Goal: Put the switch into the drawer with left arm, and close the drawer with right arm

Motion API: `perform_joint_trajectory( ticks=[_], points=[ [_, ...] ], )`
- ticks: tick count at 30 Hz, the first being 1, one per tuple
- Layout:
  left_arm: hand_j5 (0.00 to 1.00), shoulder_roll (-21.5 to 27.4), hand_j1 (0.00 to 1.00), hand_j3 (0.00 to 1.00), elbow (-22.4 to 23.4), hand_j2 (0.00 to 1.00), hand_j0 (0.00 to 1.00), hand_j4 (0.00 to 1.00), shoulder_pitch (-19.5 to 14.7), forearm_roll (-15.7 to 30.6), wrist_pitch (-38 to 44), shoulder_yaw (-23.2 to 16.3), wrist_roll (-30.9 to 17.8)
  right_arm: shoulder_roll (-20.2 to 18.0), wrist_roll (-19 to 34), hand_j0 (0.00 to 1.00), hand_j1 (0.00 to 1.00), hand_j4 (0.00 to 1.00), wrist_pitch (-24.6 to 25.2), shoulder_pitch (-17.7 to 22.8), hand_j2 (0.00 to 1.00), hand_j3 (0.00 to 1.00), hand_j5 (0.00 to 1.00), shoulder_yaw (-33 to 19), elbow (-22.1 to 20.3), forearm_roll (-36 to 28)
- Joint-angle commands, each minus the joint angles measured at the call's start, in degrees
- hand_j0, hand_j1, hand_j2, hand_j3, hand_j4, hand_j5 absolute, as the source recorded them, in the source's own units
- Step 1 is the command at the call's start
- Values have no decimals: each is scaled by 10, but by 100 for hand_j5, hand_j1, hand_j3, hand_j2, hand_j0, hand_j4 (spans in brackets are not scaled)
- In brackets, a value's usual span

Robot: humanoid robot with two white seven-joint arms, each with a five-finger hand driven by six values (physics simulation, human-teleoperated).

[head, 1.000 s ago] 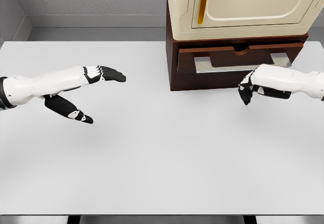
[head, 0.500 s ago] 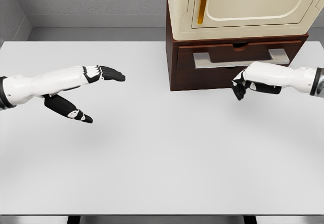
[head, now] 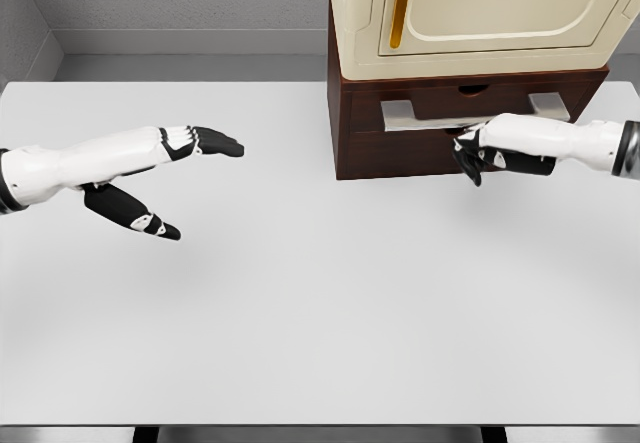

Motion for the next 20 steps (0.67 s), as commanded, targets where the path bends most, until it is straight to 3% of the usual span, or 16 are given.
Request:
perform_joint_trajectory(
  ticks=[1, 9, 13, 14, 16, 18, 20],
  points=[
    [100, -1, 100, 100, 2, 100, 100, 100, 0, 5, 0, -5, 0, 6, -35, 19, 19, 19, -18, 1, 19, 19, 19, 12, -3, 44],
    [100, -1, 100, 100, -3, 100, 100, 100, 5, 11, 0, -3, 0, -42, -35, 20, 20, 20, -18, 29, 20, 20, 20, 10, -67, 43],
    [100, -1, 100, 100, -7, 100, 100, 100, 21, 14, 0, 22, 0, -72, -35, 21, 21, 21, -18, 43, 21, 21, 21, 9, -85, 40],
    [100, -1, 100, 100, -10, 100, 100, 100, 22, 14, 0, 22, 0, -89, -35, 28, 28, 28, -18, 49, 28, 28, 28, 6, -97, 40],
    [100, -1, 100, 100, -16, 100, 100, 100, 26, 14, 0, 23, 0, -104, -35, 53, 53, 53, -18, 57, 53, 53, 53, 6, -110, 40],
    [100, -1, 100, 100, -17, 100, 100, 100, 26, 14, 0, 23, 0, -109, -35, 100, 100, 100, -18, 69, 100, 100, 100, 5, -111, 40],
    [100, -1, 100, 100, -17, 100, 100, 100, 27, 14, 0, 23, 0, -110, -35, 100, 100, 100, -18, 71, 100, 100, 100, 5, -111, 40]
  ],
)
